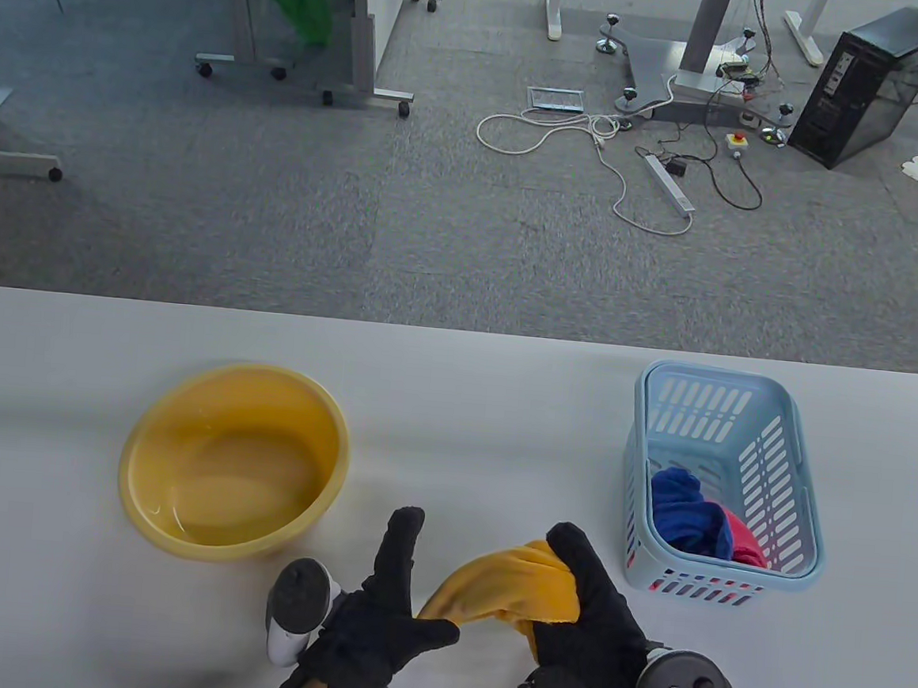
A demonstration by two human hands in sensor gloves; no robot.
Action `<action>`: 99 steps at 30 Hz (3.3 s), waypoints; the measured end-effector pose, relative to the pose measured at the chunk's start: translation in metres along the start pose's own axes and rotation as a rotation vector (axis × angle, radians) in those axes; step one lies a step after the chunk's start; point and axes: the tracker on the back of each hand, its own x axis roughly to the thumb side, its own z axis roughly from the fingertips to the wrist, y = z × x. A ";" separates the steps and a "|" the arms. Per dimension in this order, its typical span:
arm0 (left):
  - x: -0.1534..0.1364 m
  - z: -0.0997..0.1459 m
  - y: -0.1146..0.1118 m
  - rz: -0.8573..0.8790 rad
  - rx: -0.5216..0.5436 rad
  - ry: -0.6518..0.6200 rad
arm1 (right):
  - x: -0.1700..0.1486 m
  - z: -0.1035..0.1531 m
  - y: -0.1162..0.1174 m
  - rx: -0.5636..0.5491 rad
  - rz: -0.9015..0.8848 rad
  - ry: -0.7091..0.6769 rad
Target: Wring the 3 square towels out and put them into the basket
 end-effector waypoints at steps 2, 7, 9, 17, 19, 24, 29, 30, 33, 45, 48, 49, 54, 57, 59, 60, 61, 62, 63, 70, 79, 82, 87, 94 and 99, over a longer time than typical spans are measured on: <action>-0.001 -0.001 -0.004 -0.033 -0.053 0.029 | 0.002 0.000 0.004 0.028 -0.027 -0.011; -0.010 -0.004 -0.013 0.024 -0.241 0.142 | 0.009 0.003 0.015 0.093 -0.122 -0.028; -0.008 -0.006 -0.015 0.017 -0.268 0.139 | 0.012 0.004 0.020 0.113 -0.124 -0.043; -0.006 -0.011 -0.028 0.166 -0.344 0.114 | 0.013 0.006 0.033 0.208 -0.206 -0.059; -0.008 -0.011 -0.031 0.273 -0.384 0.135 | 0.013 0.005 0.034 0.208 -0.230 -0.061; -0.011 -0.013 -0.034 0.287 -0.438 0.168 | 0.012 0.005 0.033 0.201 -0.232 -0.051; -0.007 -0.016 -0.035 0.159 -0.400 0.160 | 0.012 0.005 0.032 0.192 -0.228 -0.048; -0.006 -0.016 -0.035 0.125 -0.391 0.156 | 0.012 0.005 0.032 0.194 -0.225 -0.053; -0.005 -0.015 -0.032 0.024 -0.349 0.150 | 0.016 0.005 0.031 0.198 -0.196 -0.068; -0.018 -0.003 -0.002 -0.024 -0.009 0.146 | 0.015 0.004 0.023 0.136 -0.104 -0.060; -0.021 -0.001 0.002 0.008 0.029 0.136 | 0.015 0.005 0.021 0.102 -0.078 -0.042; -0.022 0.000 0.004 0.027 0.038 0.135 | 0.014 0.005 0.020 0.094 -0.069 -0.035; -0.023 0.001 0.008 0.132 0.095 0.124 | 0.009 0.007 0.016 0.022 -0.044 0.029; -0.019 -0.001 0.012 0.185 0.120 0.100 | 0.001 0.005 0.012 0.007 -0.071 0.085; -0.017 -0.001 0.013 0.206 0.126 0.087 | -0.005 0.005 0.011 0.000 -0.107 0.128; -0.016 -0.002 0.014 0.221 0.130 0.081 | -0.009 0.004 0.011 0.002 -0.118 0.148; -0.015 -0.002 0.014 0.243 0.133 0.075 | -0.013 0.004 0.011 -0.002 -0.132 0.165; -0.014 -0.003 0.014 0.259 0.135 0.070 | -0.015 0.005 0.011 -0.012 -0.141 0.173; -0.011 -0.003 0.014 0.292 0.140 0.061 | -0.018 0.004 0.012 -0.020 -0.153 0.179; 0.010 -0.009 0.008 0.502 0.195 -0.020 | -0.029 0.004 0.019 0.037 -0.257 0.233; 0.018 -0.011 0.003 0.753 0.197 -0.060 | -0.038 0.008 0.042 0.120 -0.267 0.253; 0.016 -0.009 0.011 0.665 0.171 -0.050 | -0.041 0.009 0.044 0.127 -0.244 0.265; 0.012 -0.005 0.022 0.611 0.239 0.004 | -0.031 0.004 0.035 0.165 -0.162 0.167; 0.010 -0.002 0.026 0.520 0.295 0.055 | -0.012 0.001 0.027 0.218 -0.189 -0.003; 0.020 -0.004 0.024 0.333 0.272 0.044 | -0.005 0.001 0.023 0.207 -0.164 -0.062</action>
